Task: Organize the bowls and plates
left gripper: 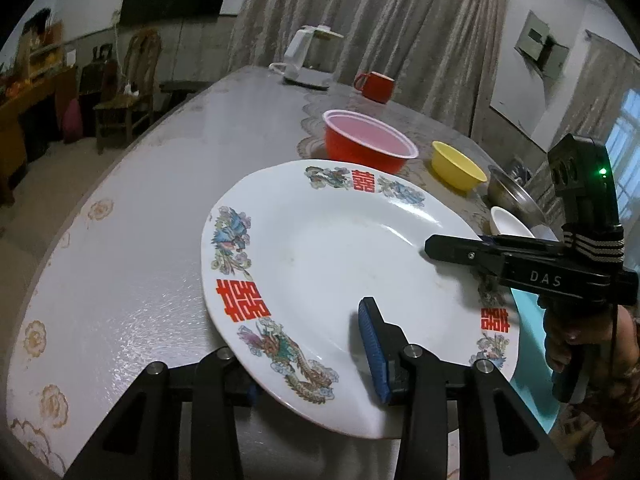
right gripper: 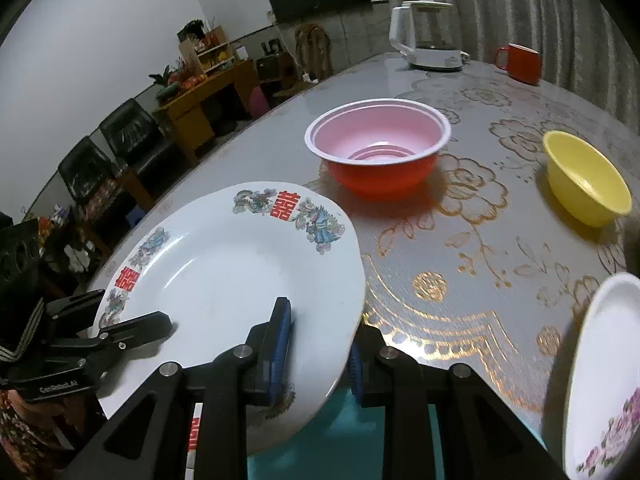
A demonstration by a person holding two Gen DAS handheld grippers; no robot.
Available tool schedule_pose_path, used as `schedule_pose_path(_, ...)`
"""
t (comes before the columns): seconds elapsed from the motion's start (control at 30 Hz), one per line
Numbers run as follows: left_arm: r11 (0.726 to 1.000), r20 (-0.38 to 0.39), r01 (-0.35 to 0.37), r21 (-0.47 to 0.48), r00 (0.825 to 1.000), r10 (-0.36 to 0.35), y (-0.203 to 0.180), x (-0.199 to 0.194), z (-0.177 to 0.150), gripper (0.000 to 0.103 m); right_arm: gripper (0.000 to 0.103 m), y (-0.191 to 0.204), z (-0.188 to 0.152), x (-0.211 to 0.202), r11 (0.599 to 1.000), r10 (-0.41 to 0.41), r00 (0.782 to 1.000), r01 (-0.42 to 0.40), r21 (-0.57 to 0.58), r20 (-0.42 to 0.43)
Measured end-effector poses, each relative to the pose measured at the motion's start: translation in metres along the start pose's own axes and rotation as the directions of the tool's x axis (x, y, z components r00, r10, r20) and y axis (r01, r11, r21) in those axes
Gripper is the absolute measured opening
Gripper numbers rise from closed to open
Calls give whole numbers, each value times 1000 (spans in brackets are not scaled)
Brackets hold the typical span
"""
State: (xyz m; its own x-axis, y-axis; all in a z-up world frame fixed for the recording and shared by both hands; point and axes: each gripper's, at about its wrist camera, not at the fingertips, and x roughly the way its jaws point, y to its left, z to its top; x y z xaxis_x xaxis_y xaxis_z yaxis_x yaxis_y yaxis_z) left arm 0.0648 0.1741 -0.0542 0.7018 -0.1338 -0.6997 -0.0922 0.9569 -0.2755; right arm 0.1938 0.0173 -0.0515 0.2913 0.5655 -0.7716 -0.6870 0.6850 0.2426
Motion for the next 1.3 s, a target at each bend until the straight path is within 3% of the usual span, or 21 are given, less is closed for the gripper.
schedule_pose_path(0.27, 999, 21, 6, 40, 1000, -7, -26, -8, 1, 42, 25, -4, -15, -31, 1000, -8, 999, 8, 8, 52)
schedule_pose_path(0.87, 989, 41, 91, 117, 995, -96, -88, -21, -12, 42, 24, -31, -65, -106, 996, -23, 989, 10, 94, 147)
schedule_pose_path(1.3, 972, 13, 158, 174, 987, -163, -131, -16, -33, 42, 24, -47, -108, -145, 986, -66, 985, 39, 162, 162)
